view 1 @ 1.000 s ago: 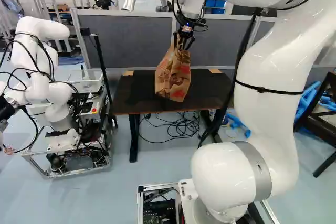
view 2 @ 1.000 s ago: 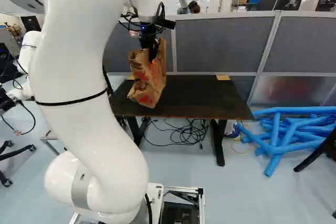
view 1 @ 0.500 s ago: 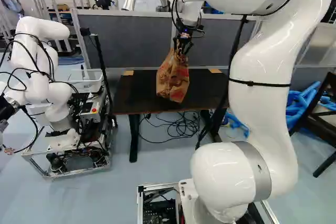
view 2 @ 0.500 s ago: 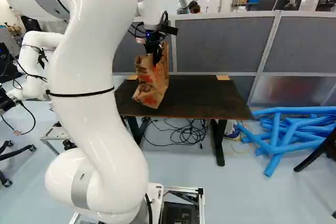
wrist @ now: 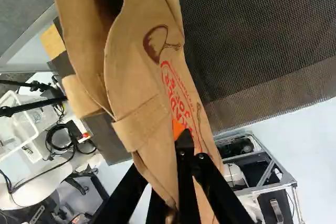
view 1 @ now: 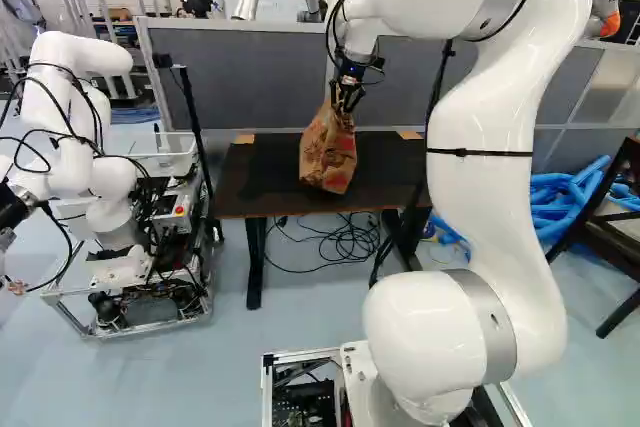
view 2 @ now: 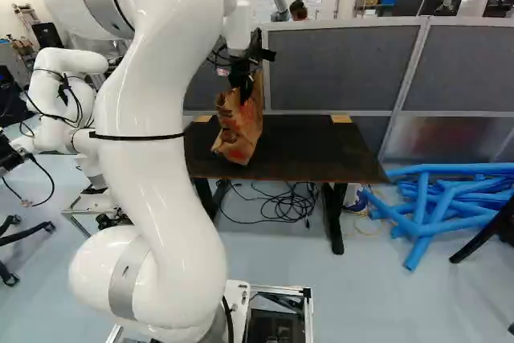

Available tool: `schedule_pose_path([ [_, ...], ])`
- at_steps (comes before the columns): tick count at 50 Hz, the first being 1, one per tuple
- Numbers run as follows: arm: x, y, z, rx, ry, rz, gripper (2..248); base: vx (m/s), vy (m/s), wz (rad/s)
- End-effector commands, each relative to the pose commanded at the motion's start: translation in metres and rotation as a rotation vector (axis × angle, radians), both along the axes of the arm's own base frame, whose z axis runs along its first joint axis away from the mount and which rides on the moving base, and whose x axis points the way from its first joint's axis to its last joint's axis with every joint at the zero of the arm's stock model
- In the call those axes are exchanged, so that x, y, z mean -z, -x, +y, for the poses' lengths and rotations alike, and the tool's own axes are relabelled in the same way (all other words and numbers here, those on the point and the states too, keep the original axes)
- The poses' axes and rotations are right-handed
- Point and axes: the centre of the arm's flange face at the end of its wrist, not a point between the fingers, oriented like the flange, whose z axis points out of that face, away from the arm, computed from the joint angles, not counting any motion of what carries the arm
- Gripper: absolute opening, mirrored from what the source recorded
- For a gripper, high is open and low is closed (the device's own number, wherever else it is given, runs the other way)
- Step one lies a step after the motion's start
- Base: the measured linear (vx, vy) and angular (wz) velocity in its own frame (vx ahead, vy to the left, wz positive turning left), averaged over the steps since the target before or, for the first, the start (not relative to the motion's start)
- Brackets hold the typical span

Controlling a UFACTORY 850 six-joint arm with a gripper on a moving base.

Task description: Pick up the bag on the ground and place it on the table

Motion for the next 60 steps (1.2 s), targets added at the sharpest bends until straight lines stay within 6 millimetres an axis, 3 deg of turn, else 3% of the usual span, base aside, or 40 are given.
schedule_pose_path([
  [29,0.041,-0.030,-0.008,0.018,0.006,-0.021,22,0.000,0.000,0.000],
  [54,0.045,-0.031,-0.008,0.018,0.006,-0.018,24,0.000,0.000,0.000],
  [55,0.045,-0.031,-0.008,0.018,0.006,-0.018,52,0.000,0.000,0.000],
  [59,0.045,-0.031,-0.008,0.018,0.006,-0.018,52,0.000,0.000,0.000],
  [60,0.045,-0.031,-0.008,0.018,0.006,-0.018,85,0.000,0.000,0.000],
])
